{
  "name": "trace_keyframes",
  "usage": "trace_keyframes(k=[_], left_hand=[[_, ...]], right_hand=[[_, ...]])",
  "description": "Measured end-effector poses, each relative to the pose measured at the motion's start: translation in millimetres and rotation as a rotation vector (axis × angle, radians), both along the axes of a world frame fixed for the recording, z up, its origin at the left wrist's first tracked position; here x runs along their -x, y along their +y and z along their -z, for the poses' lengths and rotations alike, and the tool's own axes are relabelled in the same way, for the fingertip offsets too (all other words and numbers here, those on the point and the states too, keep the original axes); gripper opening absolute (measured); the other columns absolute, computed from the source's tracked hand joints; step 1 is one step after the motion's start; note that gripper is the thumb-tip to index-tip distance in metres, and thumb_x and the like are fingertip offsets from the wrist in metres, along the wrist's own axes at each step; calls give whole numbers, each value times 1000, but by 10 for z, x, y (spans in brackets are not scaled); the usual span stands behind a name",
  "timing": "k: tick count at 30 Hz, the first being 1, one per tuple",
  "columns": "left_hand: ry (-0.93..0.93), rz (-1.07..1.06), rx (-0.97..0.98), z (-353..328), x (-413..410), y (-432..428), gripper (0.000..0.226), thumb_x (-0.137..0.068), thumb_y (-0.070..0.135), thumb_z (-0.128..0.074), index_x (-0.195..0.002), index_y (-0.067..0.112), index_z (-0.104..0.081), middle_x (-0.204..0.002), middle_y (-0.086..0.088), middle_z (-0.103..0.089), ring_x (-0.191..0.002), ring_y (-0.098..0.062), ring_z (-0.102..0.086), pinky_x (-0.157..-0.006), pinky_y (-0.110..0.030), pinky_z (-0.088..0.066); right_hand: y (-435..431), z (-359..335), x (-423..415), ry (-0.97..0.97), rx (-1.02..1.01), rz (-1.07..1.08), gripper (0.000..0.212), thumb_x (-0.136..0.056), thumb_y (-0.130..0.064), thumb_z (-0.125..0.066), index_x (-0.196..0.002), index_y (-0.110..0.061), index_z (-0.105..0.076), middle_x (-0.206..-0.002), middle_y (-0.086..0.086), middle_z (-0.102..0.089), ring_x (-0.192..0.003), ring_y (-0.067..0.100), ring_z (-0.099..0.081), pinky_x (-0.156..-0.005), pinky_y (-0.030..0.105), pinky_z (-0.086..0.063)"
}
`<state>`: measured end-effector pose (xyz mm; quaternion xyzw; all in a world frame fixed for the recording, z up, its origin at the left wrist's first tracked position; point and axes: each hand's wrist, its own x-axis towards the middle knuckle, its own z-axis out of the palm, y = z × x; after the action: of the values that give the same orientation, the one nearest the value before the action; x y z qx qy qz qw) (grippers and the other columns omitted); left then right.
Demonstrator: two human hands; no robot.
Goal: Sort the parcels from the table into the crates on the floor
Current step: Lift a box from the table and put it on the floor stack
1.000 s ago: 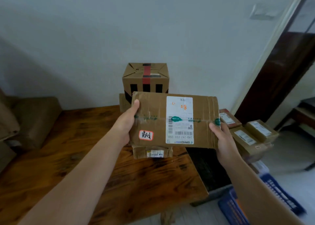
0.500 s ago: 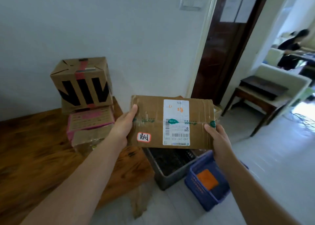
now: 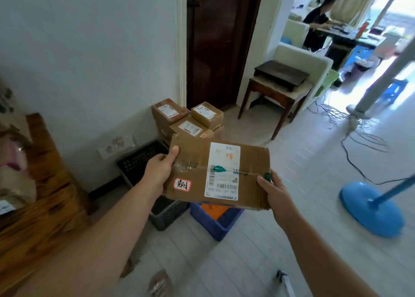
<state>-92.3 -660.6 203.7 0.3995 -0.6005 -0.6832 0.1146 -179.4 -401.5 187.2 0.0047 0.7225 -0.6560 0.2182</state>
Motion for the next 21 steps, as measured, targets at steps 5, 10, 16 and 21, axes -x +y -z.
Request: trace_keyframes(k=[5, 10, 16, 21], left_hand=[[-64, 91, 18, 337, 752, 3, 32, -84, 50, -61, -87, 19, -66, -88, -6, -71, -81, -24, -67, -67, -32, -51], [-159, 179, -25, 930, 1825, -256, 34, -85, 47, -63, -91, 14, -68, -89, -11, -71, -80, -30, -68, -71, -36, -55], [-286, 349, -5, 1655, 2808, -515, 18, -93, 33, -56, -83, 20, -63, -95, -15, -68, -87, -34, -66, -82, -47, -54], [-424, 507, 50, 2602, 3407, -617, 24, -97, 29, -49, -106, 10, -61, -108, -16, -65, -98, -34, -61, -89, -47, -50]], right_hand=[[47, 371, 487, -82, -113, 98, 35, -95, -12, -53, -129, -21, -45, -117, 6, -58, -108, 28, -56, -92, 50, -49], [-173, 878, 1234, -191, -258, 189, 32, -97, -19, -51, -127, -12, -46, -114, 10, -58, -105, 28, -57, -97, 50, -47], [-478, 1504, 1895, -357, -349, 318, 37, -98, -22, -48, -134, -15, -41, -119, 8, -56, -101, 23, -55, -89, 43, -47], [-687, 2373, 2189, -495, -420, 357, 50, -98, -18, -47, -144, -24, -28, -129, 6, -50, -109, 23, -51, -97, 49, -44]])
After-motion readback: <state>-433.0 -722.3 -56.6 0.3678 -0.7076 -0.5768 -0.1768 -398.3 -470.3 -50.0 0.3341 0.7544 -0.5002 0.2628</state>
